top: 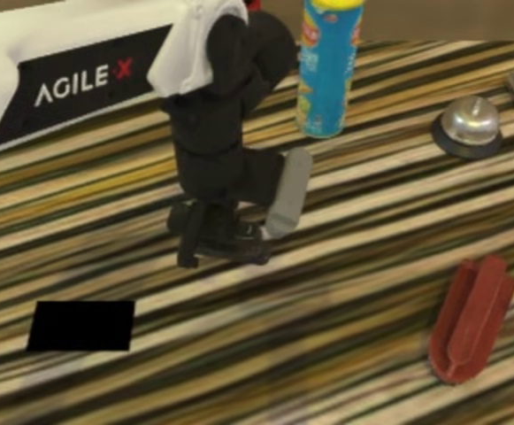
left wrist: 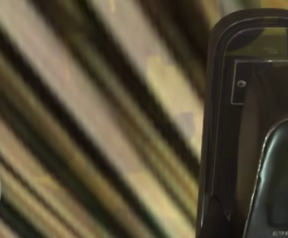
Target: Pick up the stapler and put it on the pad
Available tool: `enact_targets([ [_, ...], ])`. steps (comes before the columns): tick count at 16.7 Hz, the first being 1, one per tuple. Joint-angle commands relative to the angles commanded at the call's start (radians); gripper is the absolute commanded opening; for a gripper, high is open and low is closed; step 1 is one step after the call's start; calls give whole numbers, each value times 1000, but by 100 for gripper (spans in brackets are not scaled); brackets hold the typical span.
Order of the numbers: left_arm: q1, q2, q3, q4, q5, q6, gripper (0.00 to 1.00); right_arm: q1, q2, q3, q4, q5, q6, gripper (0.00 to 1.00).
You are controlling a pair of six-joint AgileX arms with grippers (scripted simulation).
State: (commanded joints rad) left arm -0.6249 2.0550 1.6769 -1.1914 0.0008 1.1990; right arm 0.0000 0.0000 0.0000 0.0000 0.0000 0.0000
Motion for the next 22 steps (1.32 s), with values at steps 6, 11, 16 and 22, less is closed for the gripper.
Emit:
enact_targets([
  [6, 10, -15, -16, 1, -1, 7, 0, 0, 0, 0, 0, 0, 0, 100],
  [11, 186, -210, -217, 3, -13, 63, 0, 0, 0, 0, 0, 0, 0, 100],
  [16, 365, -399, -414, 1, -25, 126, 0, 0, 0, 0, 0, 0, 0, 100],
  [22, 371, -405, -423, 5, -25, 131, 0, 0, 0, 0, 0, 0, 0, 100],
])
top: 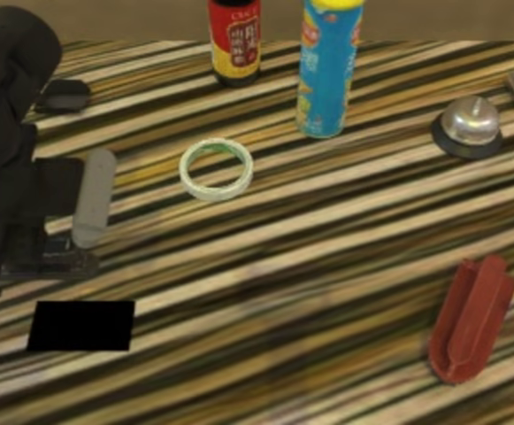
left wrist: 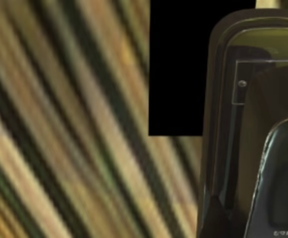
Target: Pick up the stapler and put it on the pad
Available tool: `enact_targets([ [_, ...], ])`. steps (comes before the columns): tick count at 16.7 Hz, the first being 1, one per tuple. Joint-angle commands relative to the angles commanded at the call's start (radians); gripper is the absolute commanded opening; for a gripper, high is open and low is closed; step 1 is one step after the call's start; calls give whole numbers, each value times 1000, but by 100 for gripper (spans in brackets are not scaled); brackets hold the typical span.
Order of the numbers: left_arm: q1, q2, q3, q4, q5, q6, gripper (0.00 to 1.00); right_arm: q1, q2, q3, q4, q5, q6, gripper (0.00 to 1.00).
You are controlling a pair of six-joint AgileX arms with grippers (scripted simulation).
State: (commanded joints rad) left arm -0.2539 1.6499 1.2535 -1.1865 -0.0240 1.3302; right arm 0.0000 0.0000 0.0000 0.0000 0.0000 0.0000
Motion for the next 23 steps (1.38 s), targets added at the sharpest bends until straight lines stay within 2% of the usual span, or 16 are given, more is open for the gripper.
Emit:
enact_targets([
  [3, -1, 22, -49, 70, 0, 0, 0, 0, 0, 0, 0, 0, 0, 100],
  [10, 0, 121, -249, 376, -1, -2, 0, 0, 0, 0, 0, 0, 0, 100],
  [15, 0, 131, -267, 399, 0, -2, 0, 0, 0, 0, 0, 0, 0, 100],
  [23, 0, 131, -267, 399, 0, -2, 60, 0, 0, 0, 0, 0, 0, 100],
])
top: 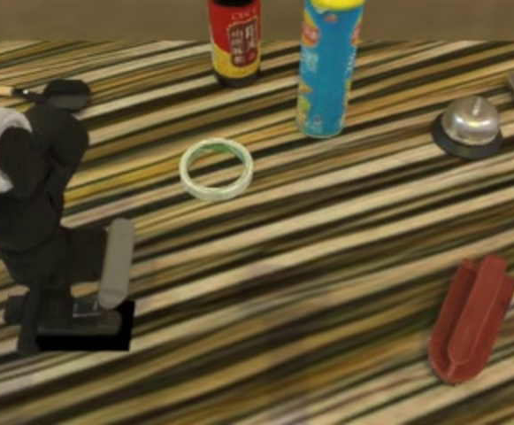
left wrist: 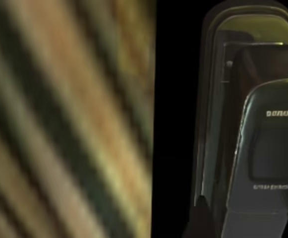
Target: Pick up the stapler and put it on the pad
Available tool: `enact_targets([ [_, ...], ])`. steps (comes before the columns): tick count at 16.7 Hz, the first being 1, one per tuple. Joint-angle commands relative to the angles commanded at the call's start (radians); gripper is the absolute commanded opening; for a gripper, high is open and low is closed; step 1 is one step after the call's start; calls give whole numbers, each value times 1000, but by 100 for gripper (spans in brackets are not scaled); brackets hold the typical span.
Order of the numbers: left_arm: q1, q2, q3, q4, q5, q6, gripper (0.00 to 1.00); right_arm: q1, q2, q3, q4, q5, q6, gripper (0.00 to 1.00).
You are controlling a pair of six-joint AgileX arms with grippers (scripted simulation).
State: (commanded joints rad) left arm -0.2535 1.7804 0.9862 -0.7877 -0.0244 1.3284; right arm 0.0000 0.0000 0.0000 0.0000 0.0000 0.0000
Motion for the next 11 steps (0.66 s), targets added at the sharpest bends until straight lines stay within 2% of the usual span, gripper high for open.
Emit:
enact_targets([
  [5, 0, 0, 0, 0, 0, 0, 98, 0, 0, 0, 0, 0, 0, 100],
  [11, 0, 0, 0, 0, 0, 0, 100, 0, 0, 0, 0, 0, 0, 100],
])
